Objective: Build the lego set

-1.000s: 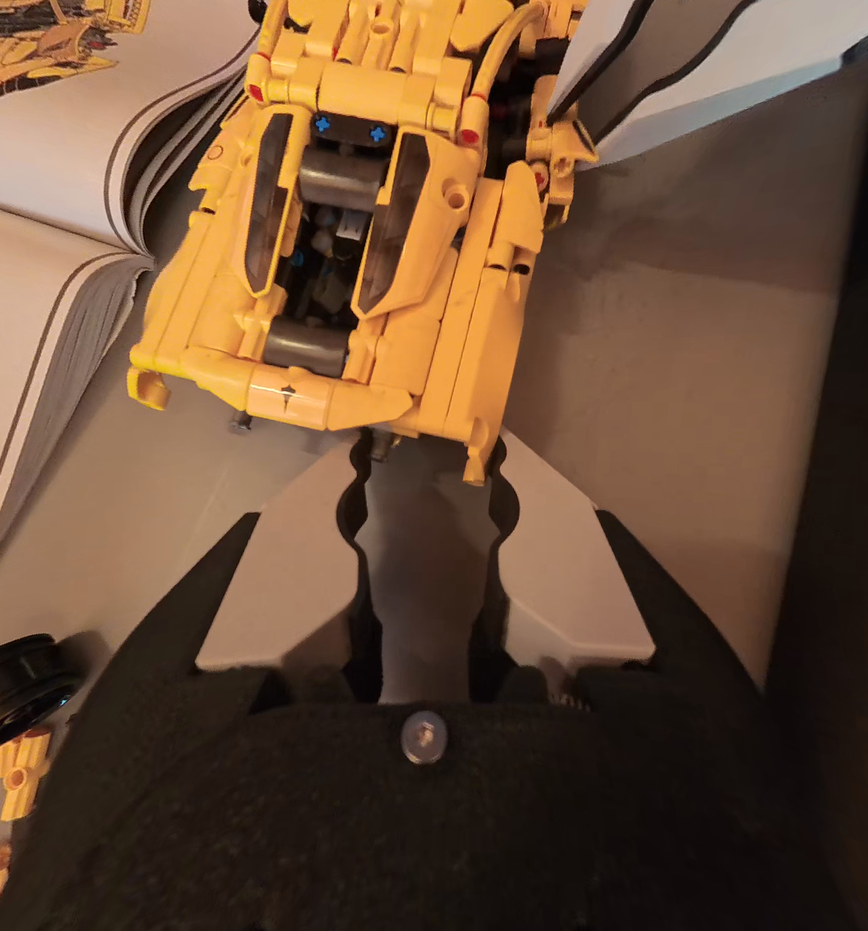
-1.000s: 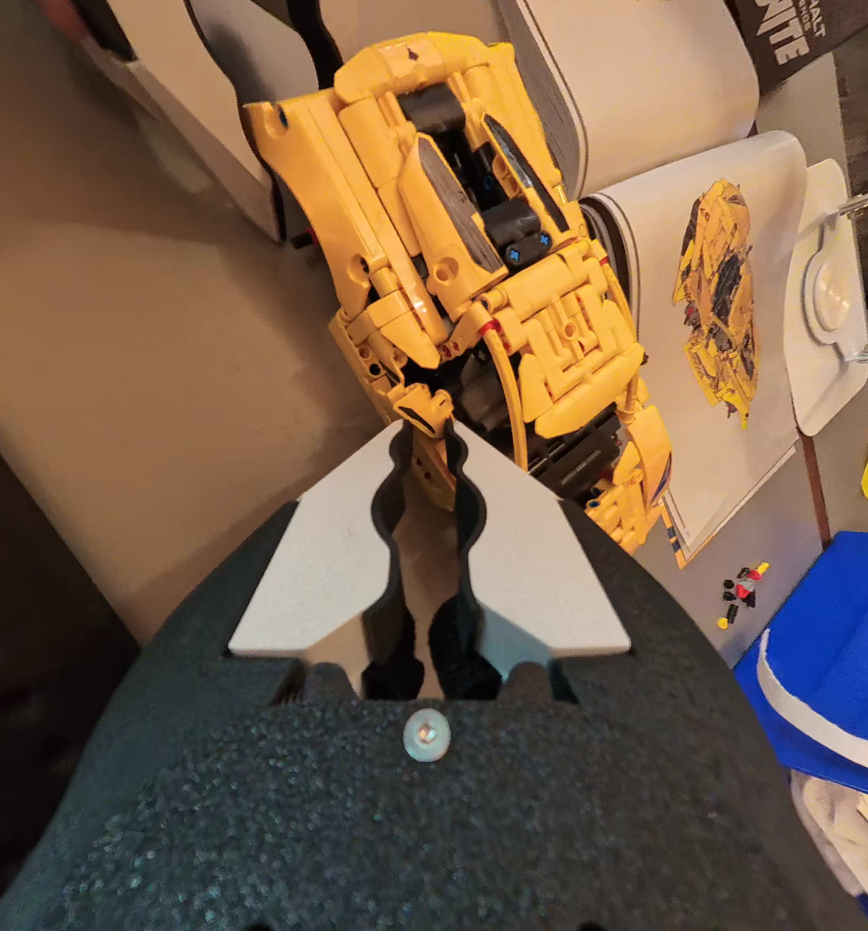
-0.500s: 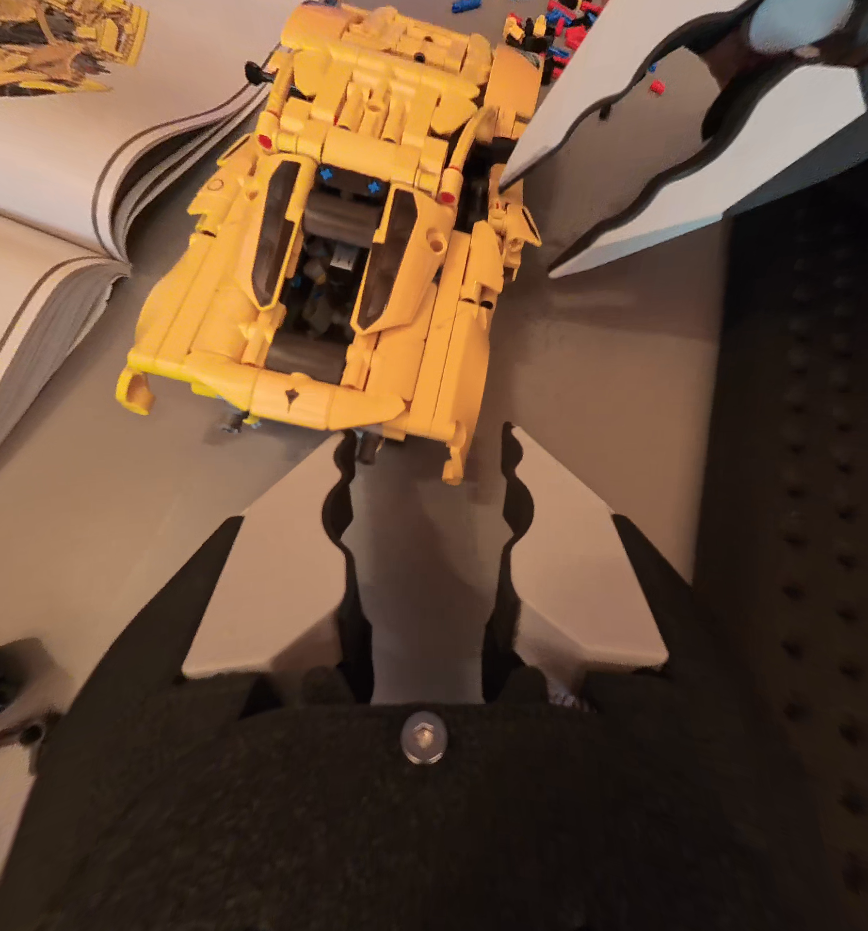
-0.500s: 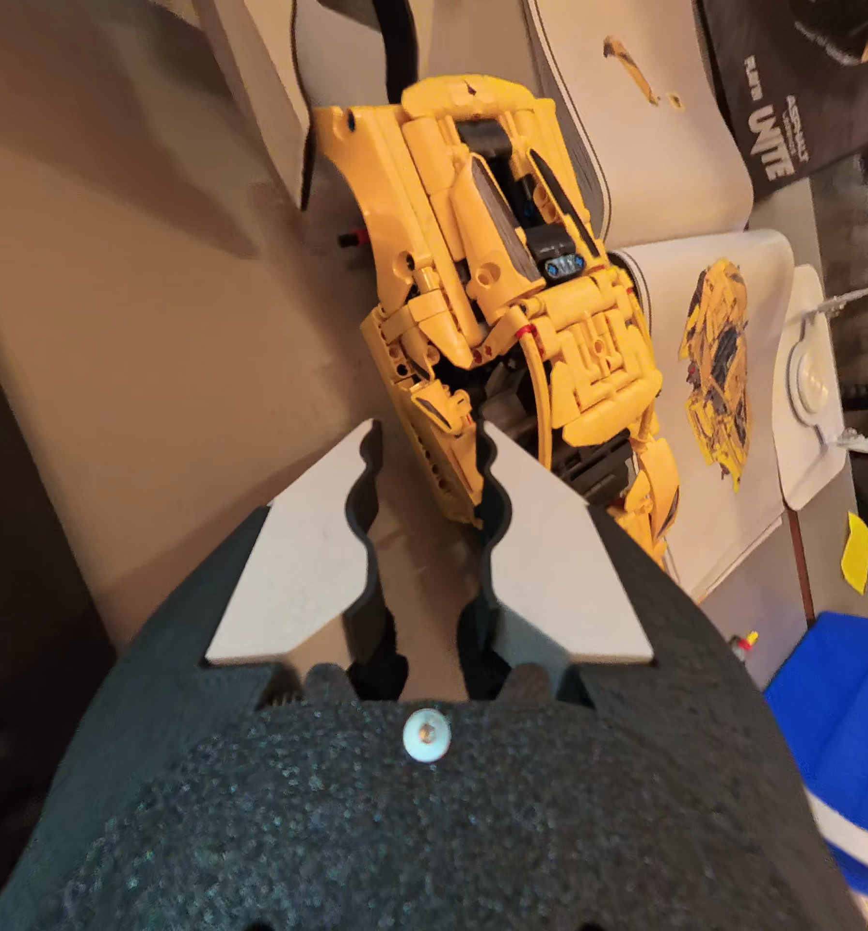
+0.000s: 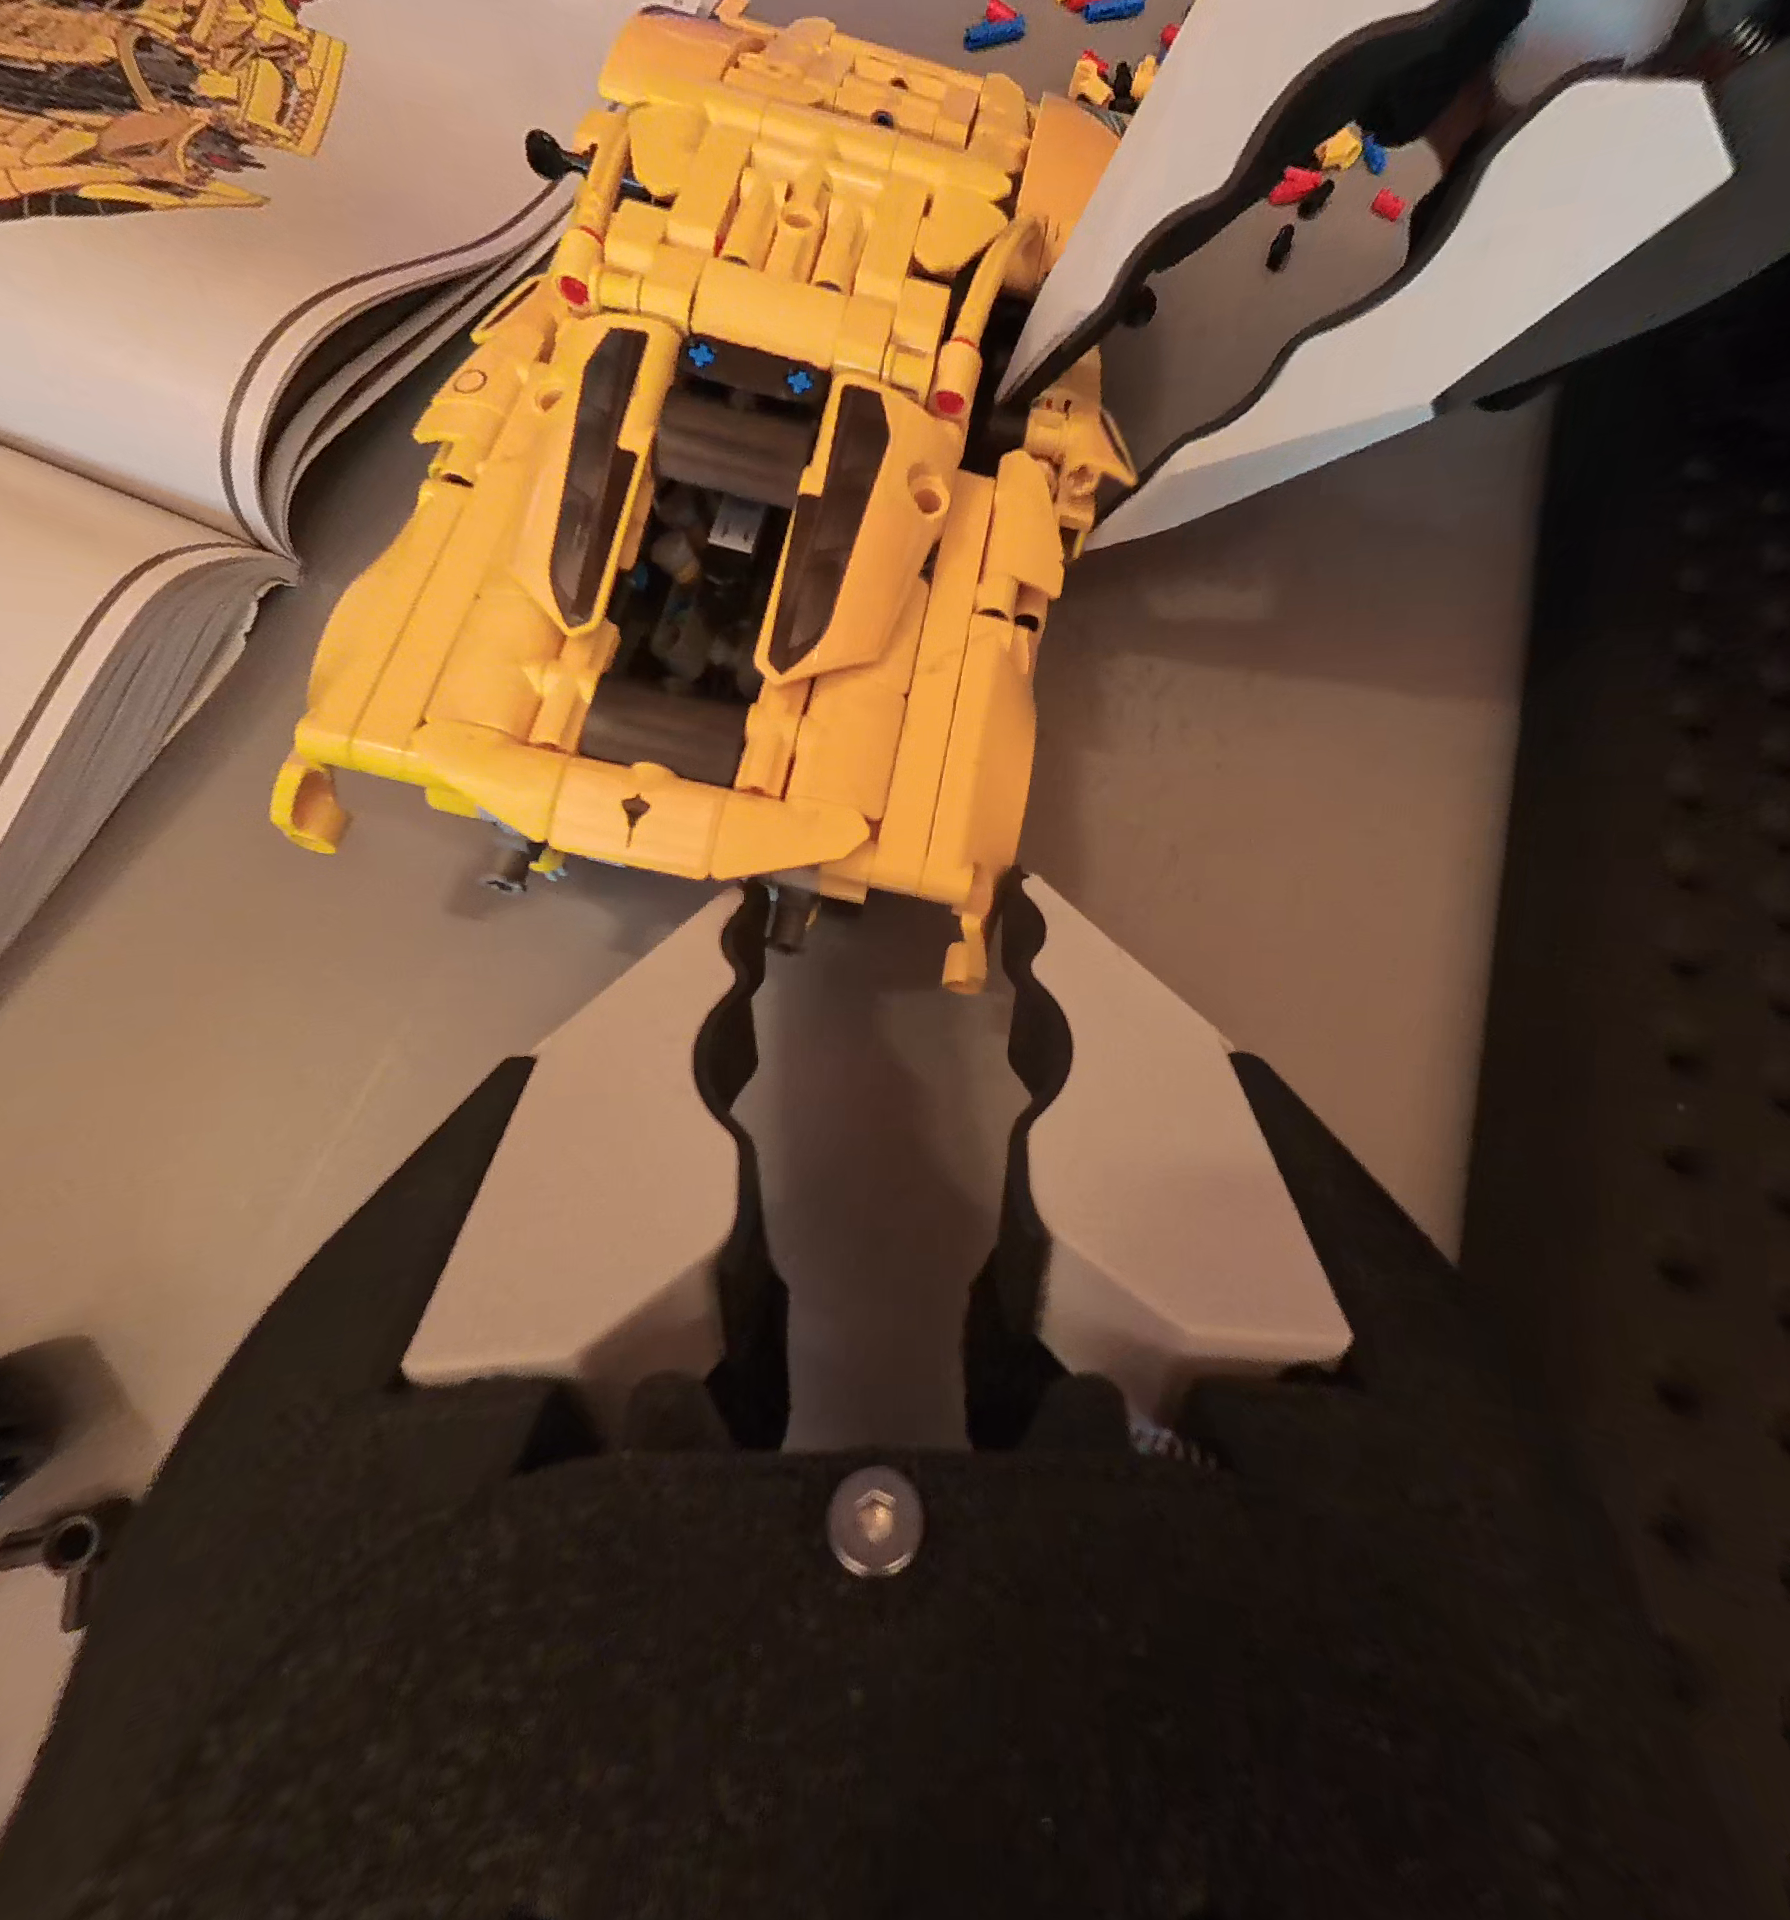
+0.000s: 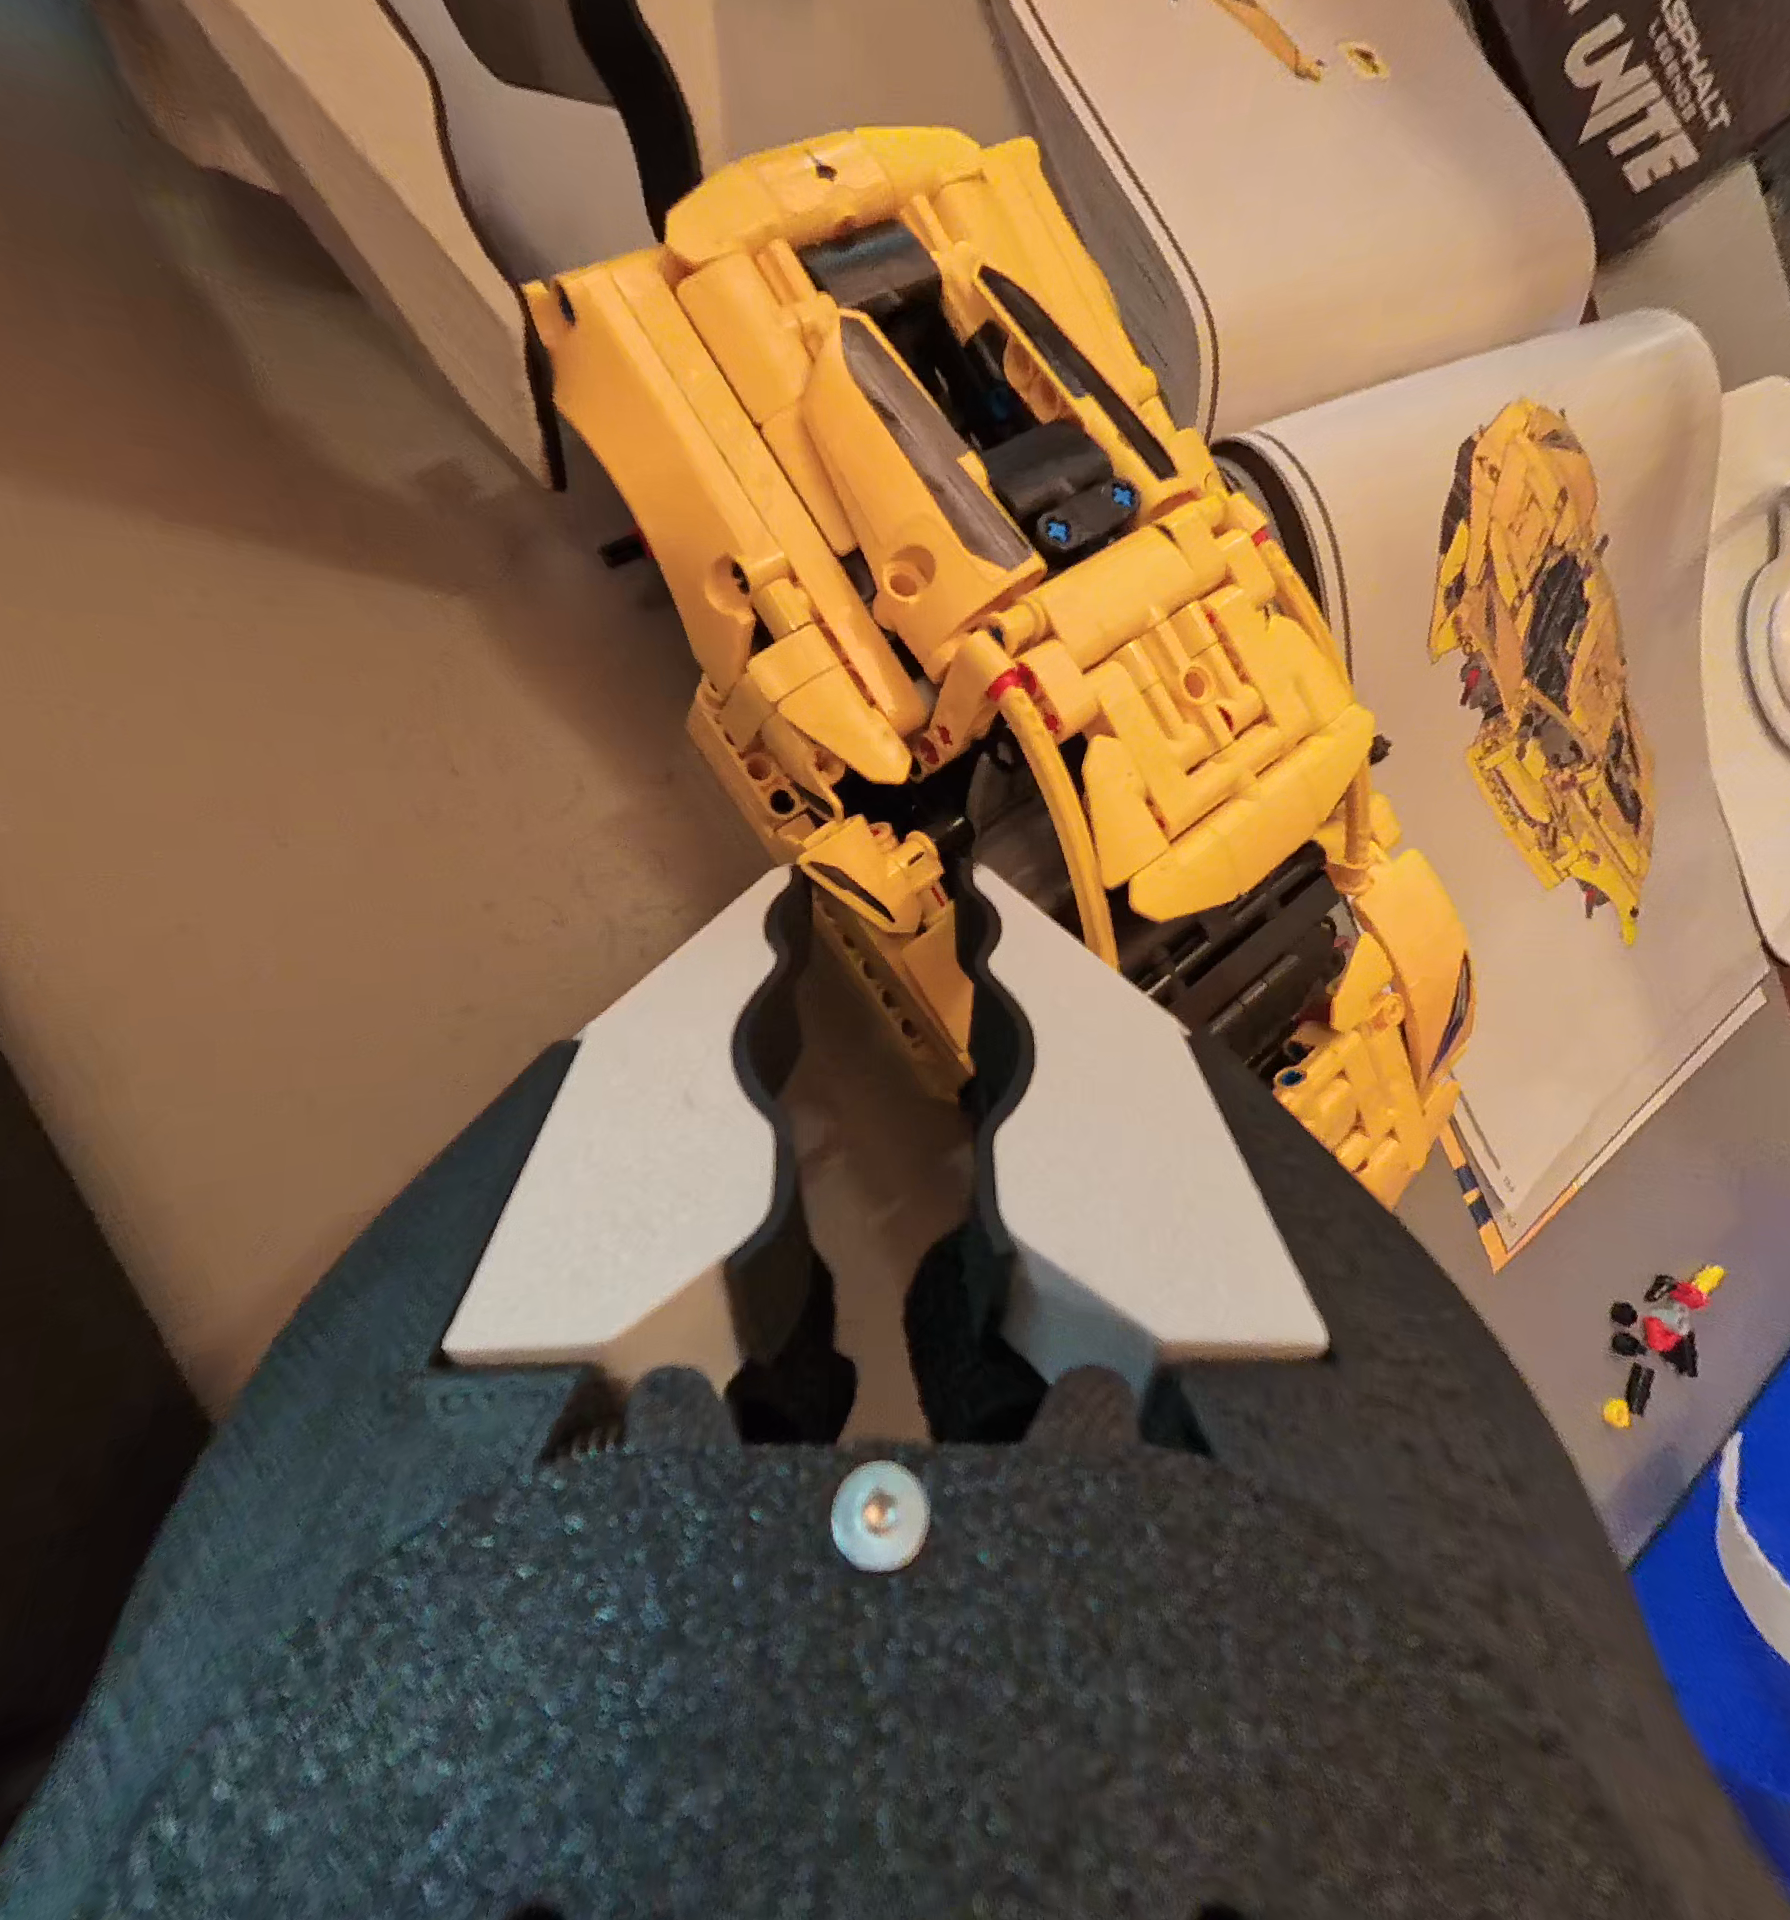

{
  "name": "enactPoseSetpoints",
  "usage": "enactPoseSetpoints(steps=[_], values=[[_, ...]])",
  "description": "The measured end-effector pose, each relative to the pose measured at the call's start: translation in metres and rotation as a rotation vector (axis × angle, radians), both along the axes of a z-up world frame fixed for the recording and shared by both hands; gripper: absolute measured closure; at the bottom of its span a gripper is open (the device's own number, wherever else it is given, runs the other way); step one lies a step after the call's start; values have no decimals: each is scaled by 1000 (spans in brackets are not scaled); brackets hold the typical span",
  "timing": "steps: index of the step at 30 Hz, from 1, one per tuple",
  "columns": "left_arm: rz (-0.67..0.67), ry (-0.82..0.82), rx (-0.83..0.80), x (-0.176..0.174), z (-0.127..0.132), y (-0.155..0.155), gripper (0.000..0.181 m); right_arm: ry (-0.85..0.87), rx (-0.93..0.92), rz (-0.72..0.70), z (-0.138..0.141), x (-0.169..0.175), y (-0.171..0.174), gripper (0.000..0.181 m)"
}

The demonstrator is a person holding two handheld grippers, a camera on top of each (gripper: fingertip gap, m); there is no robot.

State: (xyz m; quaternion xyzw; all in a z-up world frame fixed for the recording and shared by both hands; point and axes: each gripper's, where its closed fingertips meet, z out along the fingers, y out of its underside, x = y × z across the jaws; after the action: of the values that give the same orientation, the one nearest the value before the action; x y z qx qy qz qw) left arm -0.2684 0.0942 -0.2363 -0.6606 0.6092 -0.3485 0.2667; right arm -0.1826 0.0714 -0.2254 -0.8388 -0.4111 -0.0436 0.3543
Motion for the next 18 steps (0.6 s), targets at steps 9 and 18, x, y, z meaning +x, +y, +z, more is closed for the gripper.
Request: enactPoseSetpoints(steps=[9,18], values=[[0,1,0,-1,0,0,136,-136,-68,-117,-3,3,1,155],[-3,3,-2,0,-1,0,137,-208,-105,-124,-3,6,2,155]])
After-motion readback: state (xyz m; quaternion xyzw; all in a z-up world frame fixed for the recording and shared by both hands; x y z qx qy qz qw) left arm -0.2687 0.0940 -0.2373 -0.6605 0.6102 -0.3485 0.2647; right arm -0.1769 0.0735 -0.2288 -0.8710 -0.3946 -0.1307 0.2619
